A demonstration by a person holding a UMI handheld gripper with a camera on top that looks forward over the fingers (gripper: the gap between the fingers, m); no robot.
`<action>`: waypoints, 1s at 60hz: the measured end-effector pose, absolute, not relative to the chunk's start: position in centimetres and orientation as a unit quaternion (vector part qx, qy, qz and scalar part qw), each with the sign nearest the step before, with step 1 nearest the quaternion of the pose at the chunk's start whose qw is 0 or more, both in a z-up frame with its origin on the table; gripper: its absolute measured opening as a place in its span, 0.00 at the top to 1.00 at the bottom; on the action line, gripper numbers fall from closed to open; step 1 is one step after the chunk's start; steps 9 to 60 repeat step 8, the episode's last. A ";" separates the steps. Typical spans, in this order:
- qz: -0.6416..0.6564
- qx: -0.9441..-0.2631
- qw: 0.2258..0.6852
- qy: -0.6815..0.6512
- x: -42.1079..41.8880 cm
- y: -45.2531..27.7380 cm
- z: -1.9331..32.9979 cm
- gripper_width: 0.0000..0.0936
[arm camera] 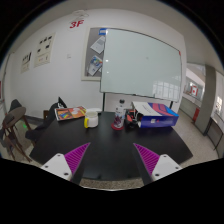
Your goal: Pour water
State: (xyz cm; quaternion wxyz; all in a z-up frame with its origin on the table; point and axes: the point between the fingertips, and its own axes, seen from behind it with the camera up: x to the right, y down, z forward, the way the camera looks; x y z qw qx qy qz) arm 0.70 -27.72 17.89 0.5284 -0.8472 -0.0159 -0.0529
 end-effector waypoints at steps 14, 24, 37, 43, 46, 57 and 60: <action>-0.056 -0.842 0.536 -0.011 1.2 -28.4 18.6 0.09; -0.056 -0.842 0.536 -0.011 1.2 -28.4 18.6 0.09; -0.056 -0.842 0.536 -0.011 1.2 -28.4 18.6 0.09; -0.056 -0.842 0.536 -0.011 1.2 -28.4 18.6 0.09; -0.056 -0.842 0.536 -0.011 1.2 -28.4 18.6 0.09; -0.056 -0.842 0.536 -0.011 1.2 -28.4 18.6 0.09; -0.056 -0.842 0.536 -0.011 1.2 -28.4 18.6 0.09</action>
